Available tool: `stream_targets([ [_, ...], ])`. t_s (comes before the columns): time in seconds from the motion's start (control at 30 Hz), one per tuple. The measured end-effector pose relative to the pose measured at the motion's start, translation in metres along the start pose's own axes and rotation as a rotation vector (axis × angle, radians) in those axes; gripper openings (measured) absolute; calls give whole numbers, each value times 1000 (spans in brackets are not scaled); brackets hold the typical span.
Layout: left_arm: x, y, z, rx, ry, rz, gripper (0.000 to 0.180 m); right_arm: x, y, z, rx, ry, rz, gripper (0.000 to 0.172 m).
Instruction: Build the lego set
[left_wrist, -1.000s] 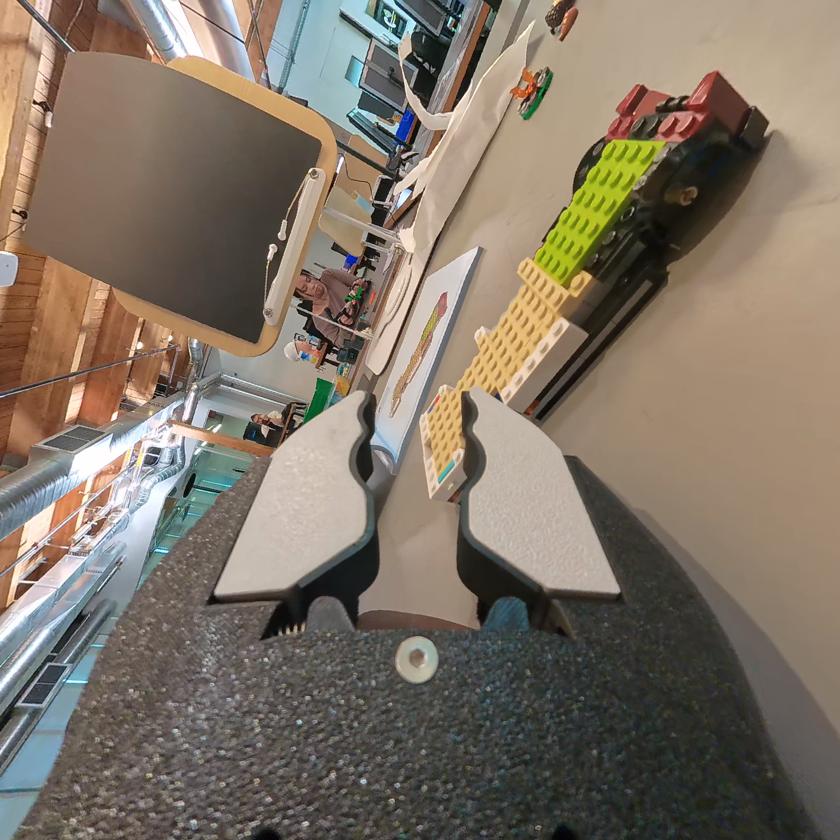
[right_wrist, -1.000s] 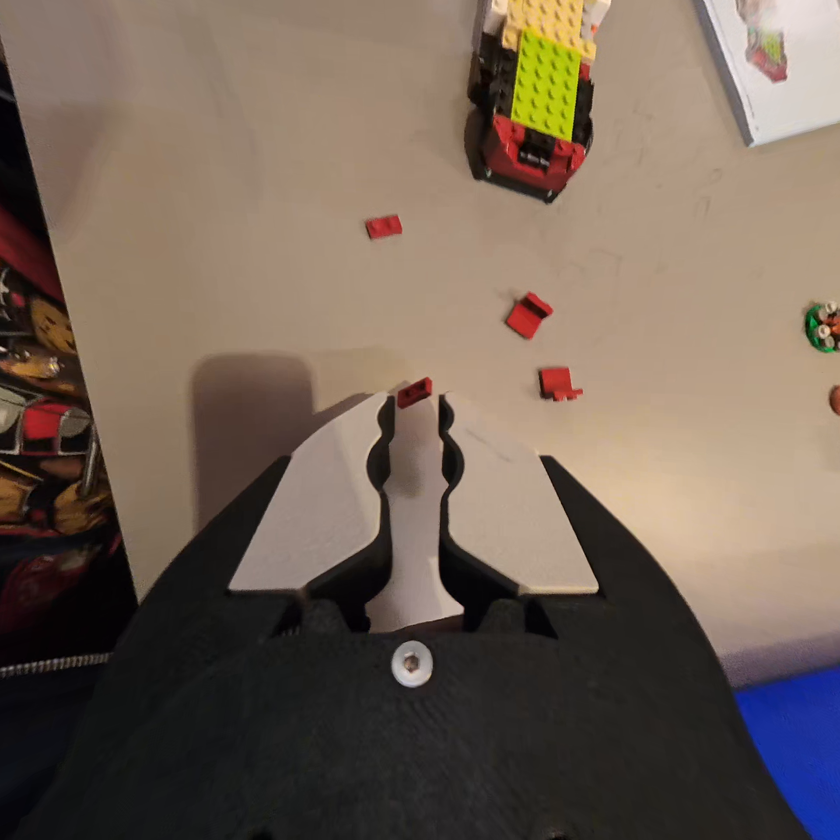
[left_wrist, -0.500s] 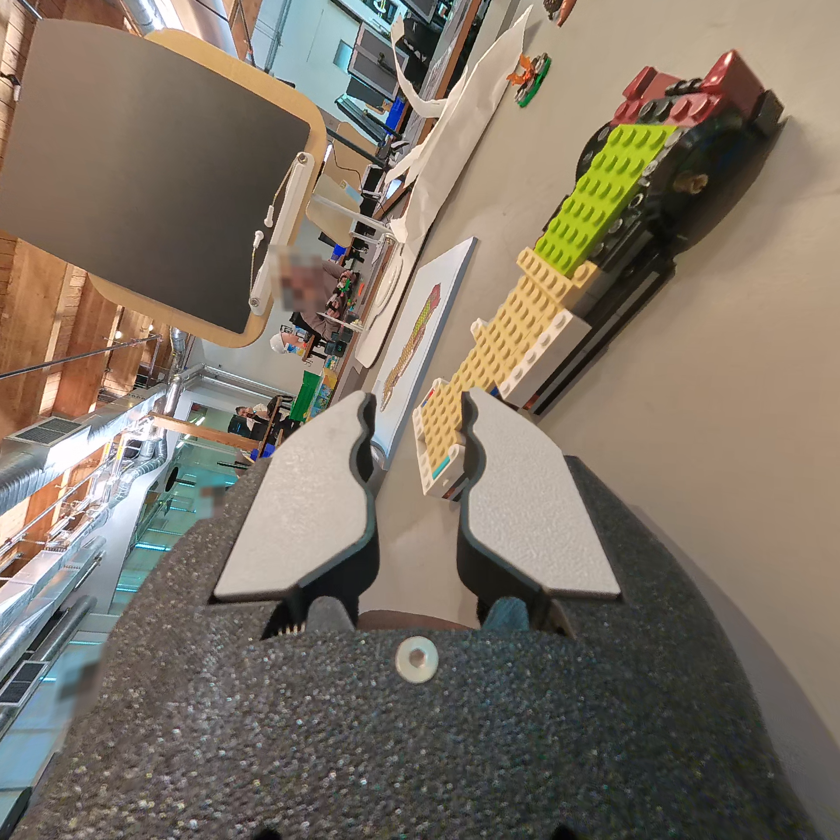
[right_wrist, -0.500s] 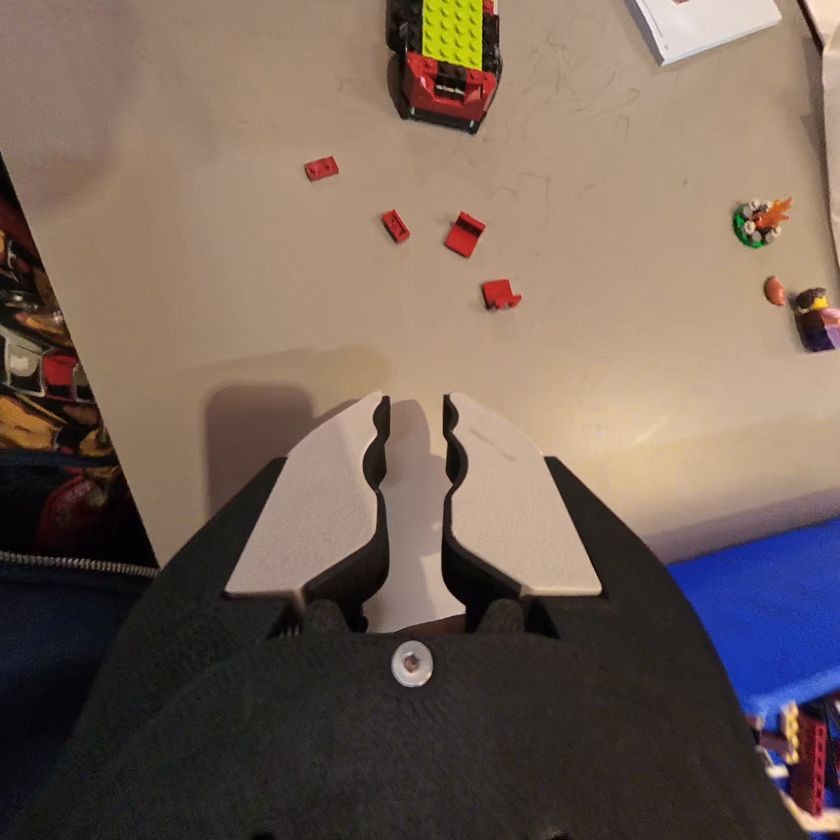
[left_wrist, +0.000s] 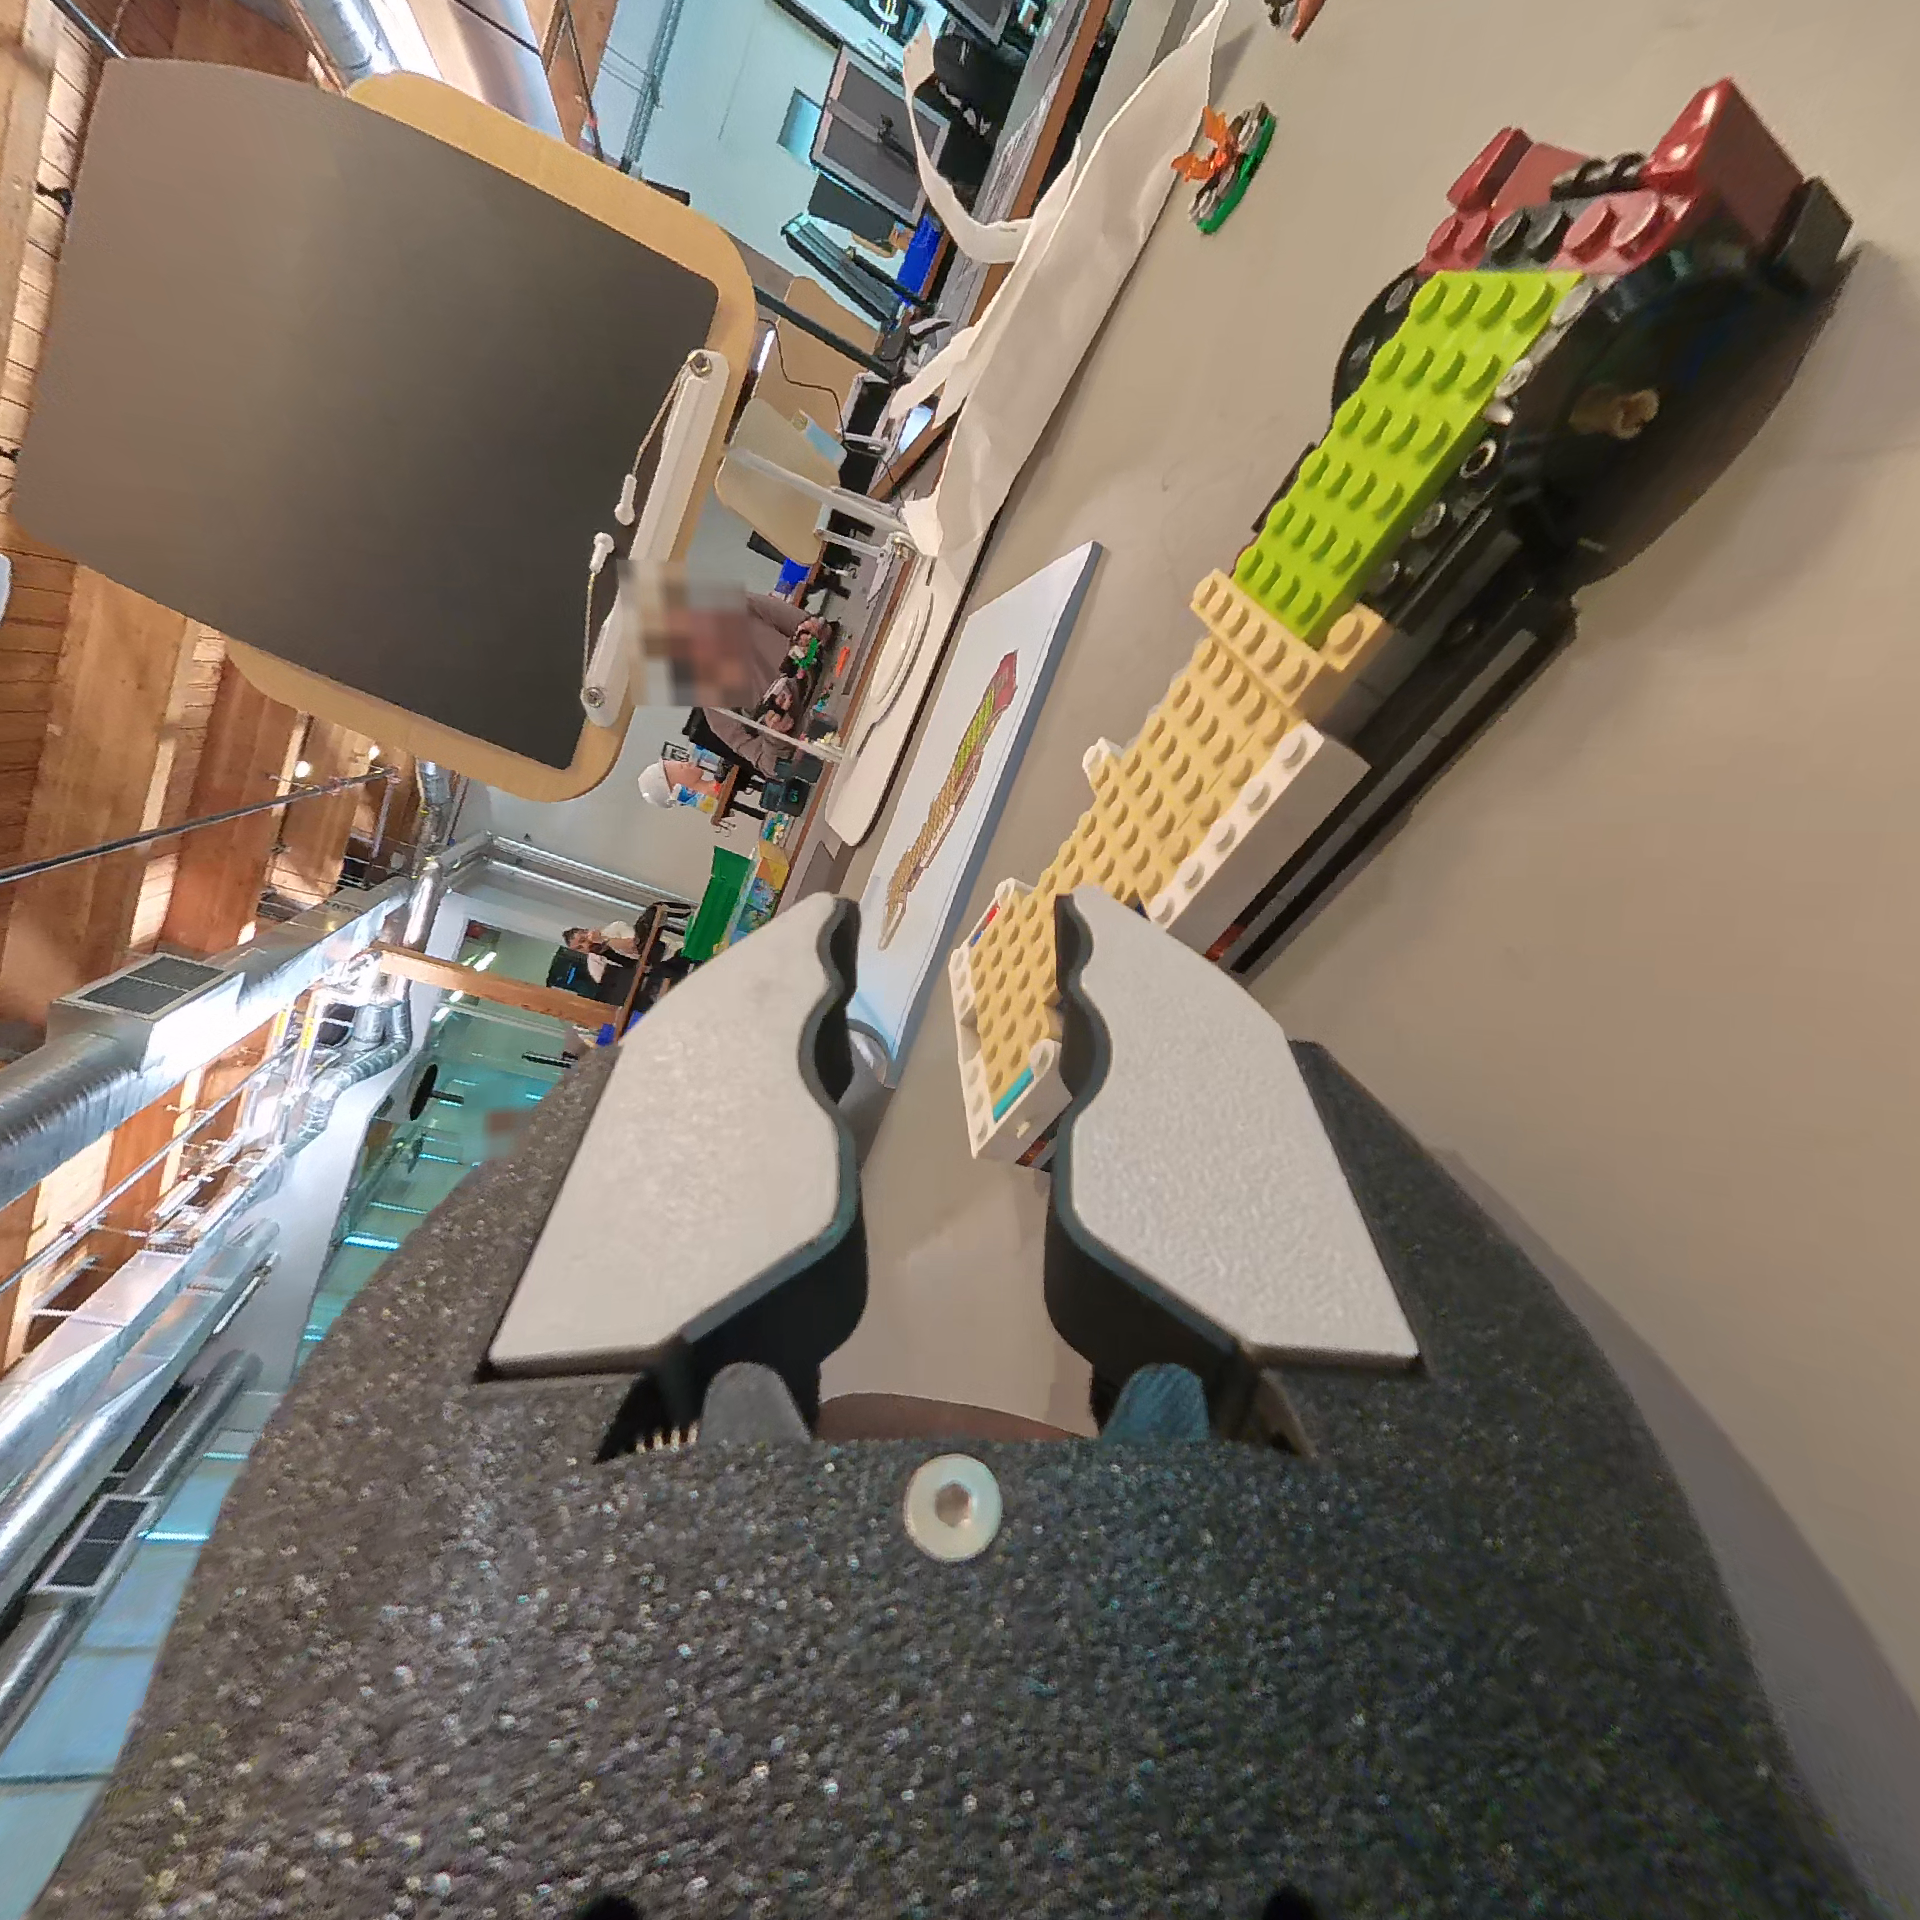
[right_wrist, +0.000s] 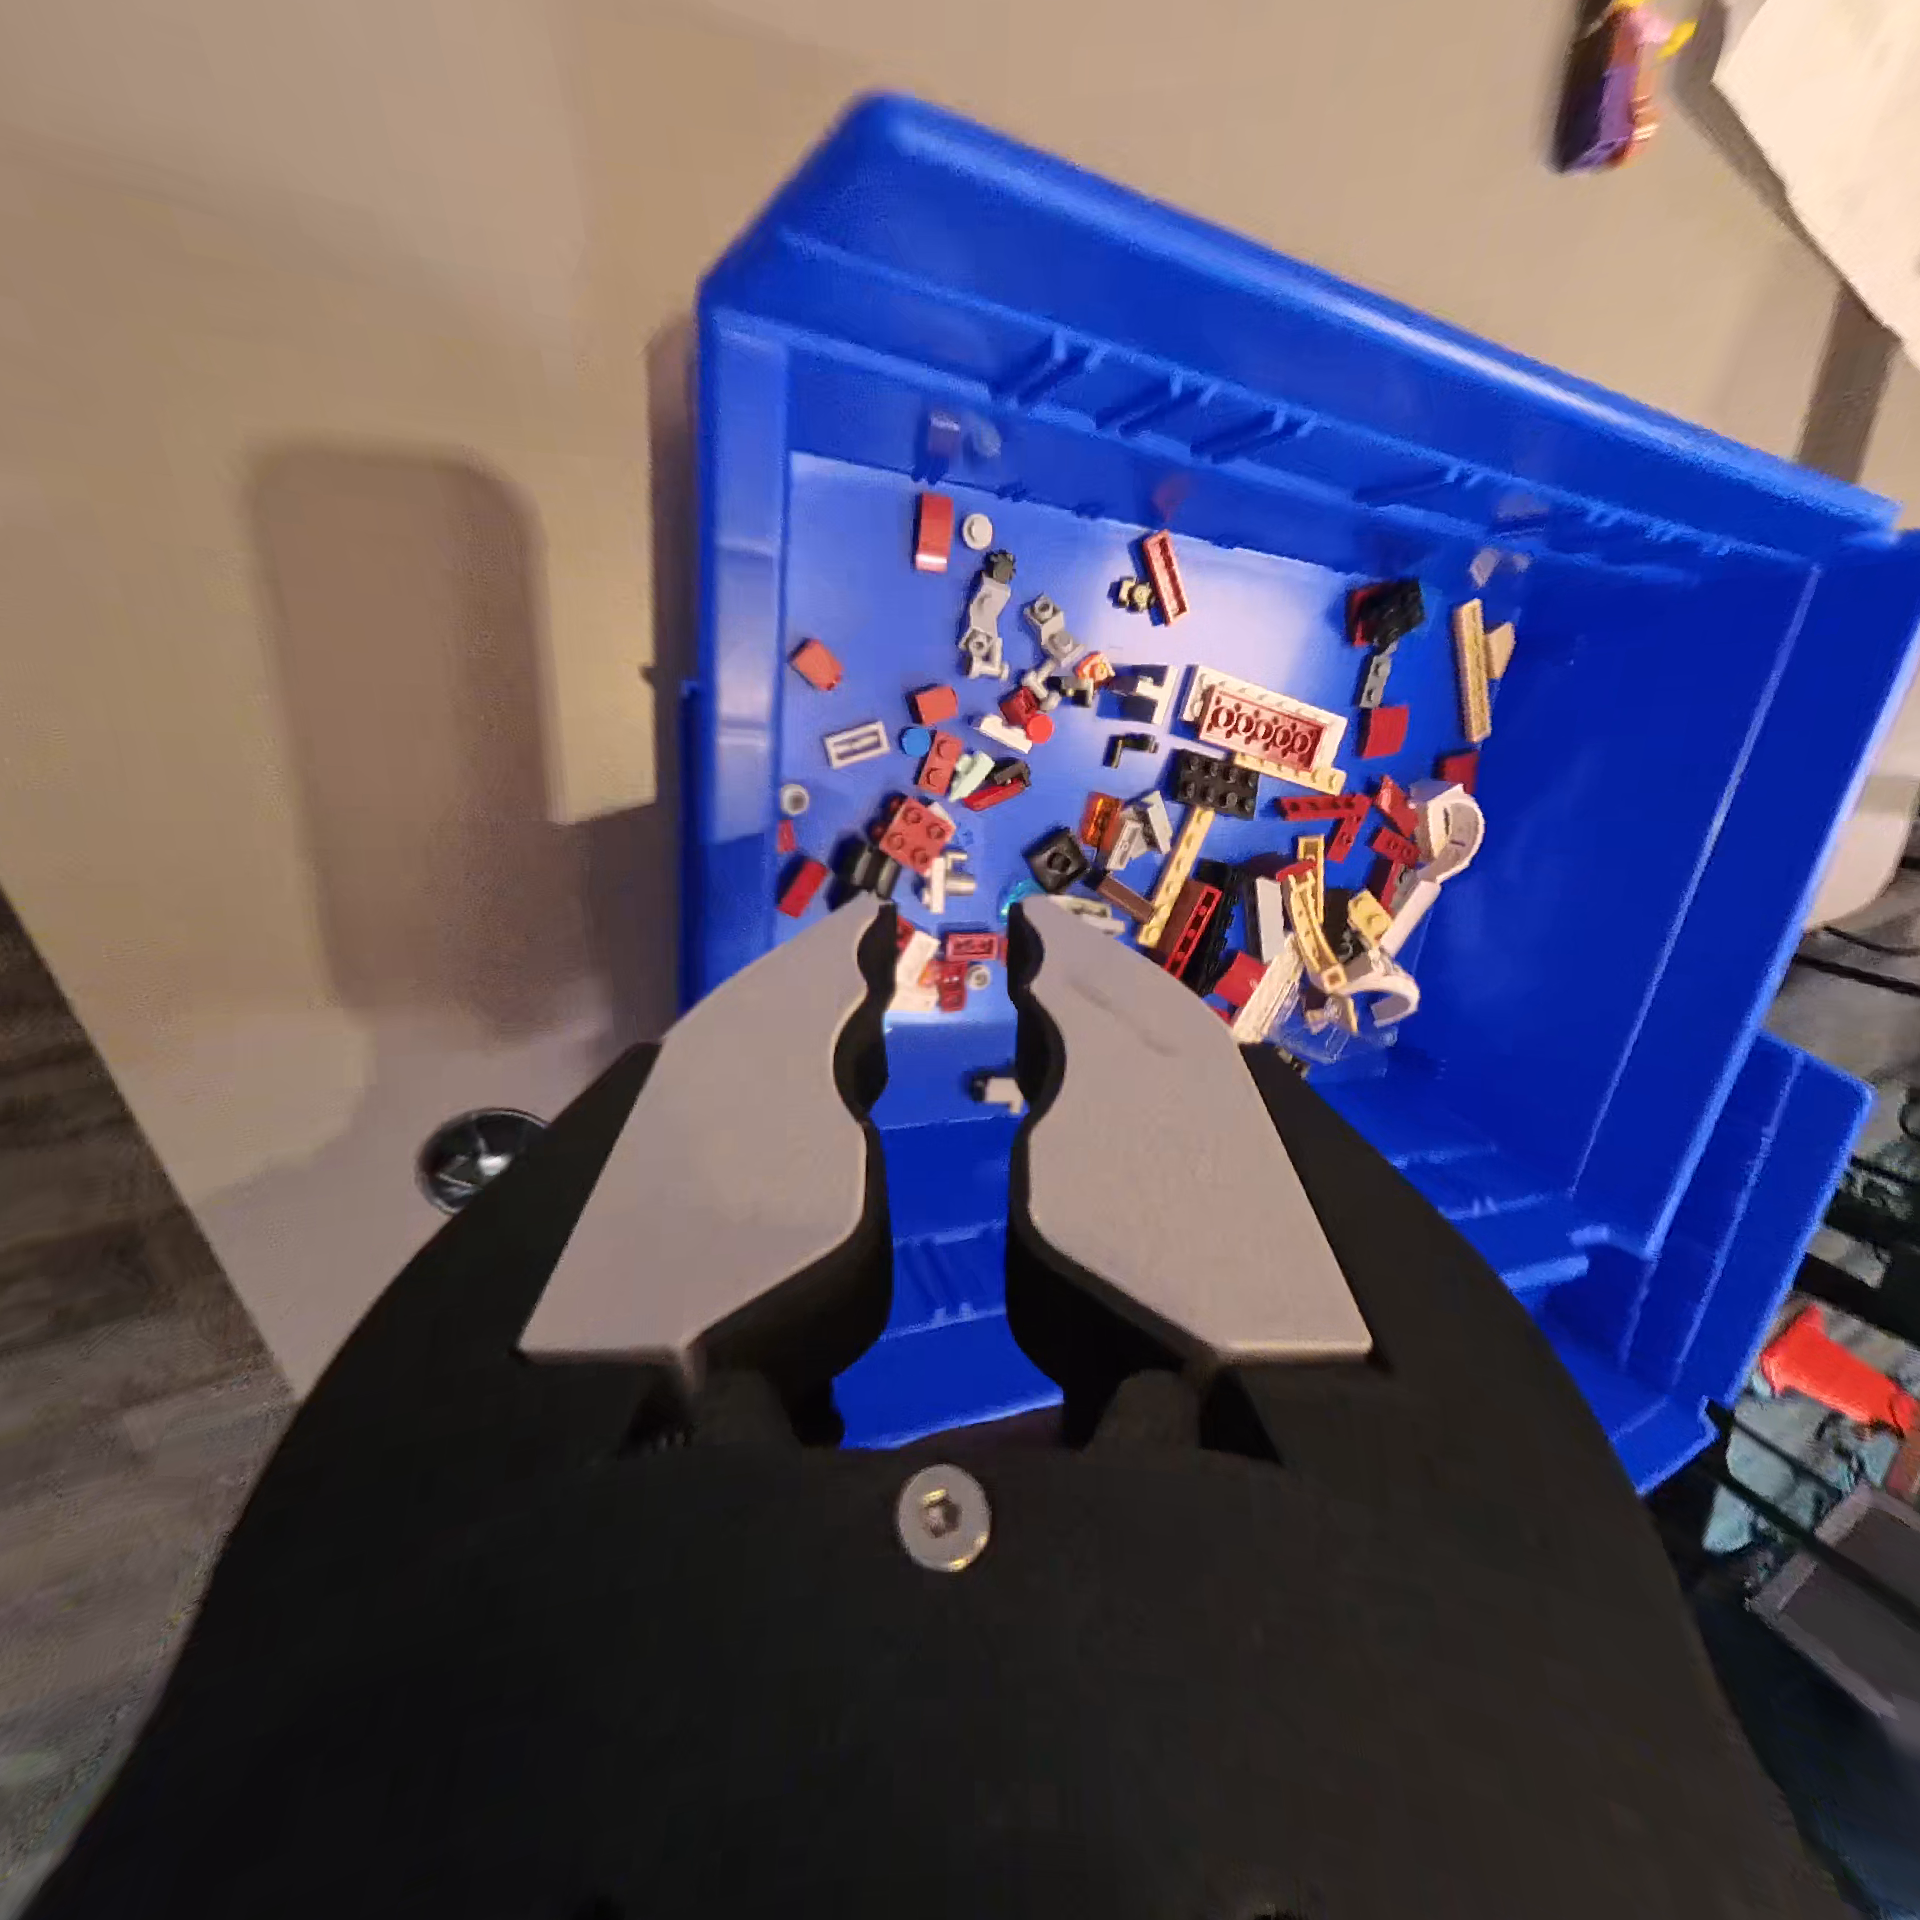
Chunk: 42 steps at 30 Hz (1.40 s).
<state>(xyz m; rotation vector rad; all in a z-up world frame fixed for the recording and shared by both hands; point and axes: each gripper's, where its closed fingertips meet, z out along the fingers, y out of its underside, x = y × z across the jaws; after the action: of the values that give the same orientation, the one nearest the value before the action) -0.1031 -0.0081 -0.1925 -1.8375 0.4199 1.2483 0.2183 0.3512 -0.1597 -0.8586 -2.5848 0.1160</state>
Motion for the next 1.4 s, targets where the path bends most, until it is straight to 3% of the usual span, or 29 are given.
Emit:
stream_targets([
  [0.27, -5, 6, 3, -50, -56, 48, 37, -7, -13, 52, 62, -314, -167, 19],
  [0.67, -7, 12, 7, -87, -74, 57, 34, -10, 5, 84, -42, -449, -128, 10],
  [1.17, -6, 10, 6, -75, -74, 69, 33, -4, 3, 89, -96, -370, -114, 8],
  [1.4, -5, 5, 2, -46, -66, 75, 33, -2, -19, 42, 1, -240, -22, 8],
])
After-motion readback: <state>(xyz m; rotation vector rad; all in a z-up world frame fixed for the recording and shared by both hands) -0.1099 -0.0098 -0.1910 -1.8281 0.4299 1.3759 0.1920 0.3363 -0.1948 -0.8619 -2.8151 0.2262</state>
